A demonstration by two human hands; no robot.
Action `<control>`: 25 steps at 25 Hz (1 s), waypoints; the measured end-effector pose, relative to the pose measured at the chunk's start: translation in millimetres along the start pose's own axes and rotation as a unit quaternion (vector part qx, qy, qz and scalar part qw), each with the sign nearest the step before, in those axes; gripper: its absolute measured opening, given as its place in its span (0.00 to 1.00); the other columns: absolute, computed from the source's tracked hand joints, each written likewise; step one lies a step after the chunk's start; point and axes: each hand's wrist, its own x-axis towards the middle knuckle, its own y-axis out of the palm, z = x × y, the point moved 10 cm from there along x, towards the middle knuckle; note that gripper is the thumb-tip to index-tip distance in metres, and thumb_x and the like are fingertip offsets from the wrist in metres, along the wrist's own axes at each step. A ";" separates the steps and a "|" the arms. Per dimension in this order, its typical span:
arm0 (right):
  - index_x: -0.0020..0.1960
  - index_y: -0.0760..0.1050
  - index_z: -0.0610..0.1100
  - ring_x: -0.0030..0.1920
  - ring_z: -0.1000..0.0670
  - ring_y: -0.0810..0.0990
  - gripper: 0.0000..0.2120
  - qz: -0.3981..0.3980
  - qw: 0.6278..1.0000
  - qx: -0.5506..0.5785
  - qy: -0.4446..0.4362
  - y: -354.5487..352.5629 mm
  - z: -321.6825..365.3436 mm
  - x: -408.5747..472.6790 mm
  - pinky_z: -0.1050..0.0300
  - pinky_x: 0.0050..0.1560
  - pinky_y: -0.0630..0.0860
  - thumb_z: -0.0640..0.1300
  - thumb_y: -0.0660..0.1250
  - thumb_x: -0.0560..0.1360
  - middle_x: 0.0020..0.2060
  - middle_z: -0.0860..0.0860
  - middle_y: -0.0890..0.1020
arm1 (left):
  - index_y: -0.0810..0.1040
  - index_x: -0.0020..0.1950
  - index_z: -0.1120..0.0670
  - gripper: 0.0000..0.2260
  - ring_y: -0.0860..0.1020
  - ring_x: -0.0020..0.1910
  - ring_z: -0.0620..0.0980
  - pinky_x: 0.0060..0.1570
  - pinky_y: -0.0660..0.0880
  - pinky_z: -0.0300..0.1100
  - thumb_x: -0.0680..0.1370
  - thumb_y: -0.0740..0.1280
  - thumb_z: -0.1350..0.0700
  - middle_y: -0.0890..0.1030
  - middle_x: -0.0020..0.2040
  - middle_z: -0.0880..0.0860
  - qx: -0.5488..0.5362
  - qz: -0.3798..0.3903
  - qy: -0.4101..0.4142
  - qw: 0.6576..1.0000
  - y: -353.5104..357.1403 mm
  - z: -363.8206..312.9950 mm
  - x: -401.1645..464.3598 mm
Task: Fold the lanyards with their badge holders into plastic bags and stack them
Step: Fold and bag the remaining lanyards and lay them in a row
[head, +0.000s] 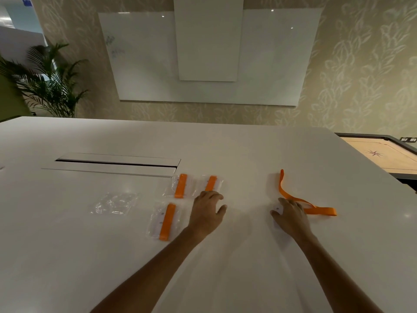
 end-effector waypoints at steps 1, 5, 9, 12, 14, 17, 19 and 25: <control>0.71 0.67 0.44 0.69 0.39 0.67 0.27 0.000 1.000 0.004 -0.003 1.1 3.7 -2.9 0.45 0.67 0.67 0.53 0.66 0.75 0.69 0.43 0.71 | 0.78 0.57 0.53 0.14 0.73 0.60 0.49 0.62 0.69 0.44 0.75 0.65 0.49 0.79 0.57 0.49 -0.007 0.011 0.003 1.000 8.0 -3.4 -0.4; 0.70 0.69 0.45 0.66 0.38 0.69 0.29 -0.002 1.000 0.016 -0.011 7.2 21.7 -12.6 0.46 0.63 0.70 0.55 0.69 0.72 0.66 0.43 0.72 | 0.77 0.58 0.53 0.15 0.73 0.60 0.47 0.62 0.69 0.43 0.76 0.63 0.46 0.79 0.57 0.49 -0.032 0.052 0.006 0.998 33.4 -15.4 -7.4; 0.69 0.69 0.45 0.66 0.41 0.69 0.31 0.006 0.999 0.024 -0.028 16.2 39.0 -16.0 0.49 0.62 0.71 0.57 0.71 0.70 0.65 0.44 0.72 | 0.77 0.57 0.55 0.18 0.73 0.58 0.48 0.60 0.70 0.41 0.76 0.62 0.43 0.79 0.56 0.50 -0.045 0.095 0.011 0.994 51.2 -23.3 -18.7; 0.67 0.71 0.45 0.65 0.43 0.71 0.30 -0.004 0.998 0.044 -0.041 16.3 48.3 -16.0 0.51 0.59 0.73 0.56 0.73 0.69 0.65 0.46 0.73 | 0.77 0.57 0.55 0.22 0.73 0.58 0.48 0.60 0.69 0.39 0.75 0.60 0.40 0.79 0.56 0.51 -0.047 0.106 0.012 0.993 53.2 -24.8 -21.3; 0.65 0.73 0.45 0.63 0.45 0.74 0.26 -0.016 0.996 0.075 -0.051 15.1 55.1 -16.7 0.54 0.57 0.75 0.51 0.74 0.70 0.65 0.46 0.73 | 0.77 0.58 0.56 0.20 0.73 0.58 0.48 0.59 0.69 0.39 0.76 0.62 0.42 0.78 0.57 0.51 -0.051 0.112 0.000 0.992 54.3 -22.5 -22.1; 0.62 0.76 0.43 0.62 0.46 0.76 0.19 -0.048 0.987 0.137 -0.061 9.2 64.2 -20.1 0.59 0.57 0.73 0.40 0.71 0.72 0.64 0.46 0.75 | 0.76 0.60 0.56 0.20 0.73 0.60 0.49 0.61 0.69 0.39 0.77 0.62 0.43 0.78 0.60 0.52 -0.058 0.129 -0.029 0.990 57.6 -17.4 -23.5; 0.60 0.77 0.41 0.62 0.46 0.76 0.16 -0.076 0.978 0.184 -0.055 1.4 66.1 -21.9 0.61 0.57 0.70 0.33 0.67 0.73 0.62 0.46 0.77 | 0.75 0.62 0.56 0.20 0.73 0.61 0.49 0.63 0.68 0.39 0.78 0.61 0.44 0.77 0.61 0.52 -0.072 0.134 -0.052 0.987 58.1 -12.9 -23.2; 0.58 0.78 0.45 0.54 0.48 0.80 0.18 -0.097 0.933 0.343 -0.045 -21.7 76.8 -23.7 0.64 0.47 0.74 0.29 0.62 0.73 0.57 0.51 0.79 | 0.77 0.62 0.55 0.15 0.74 0.61 0.47 0.62 0.66 0.35 0.80 0.60 0.50 0.78 0.63 0.52 -0.150 0.140 -0.089 0.975 51.8 -15.8 -19.9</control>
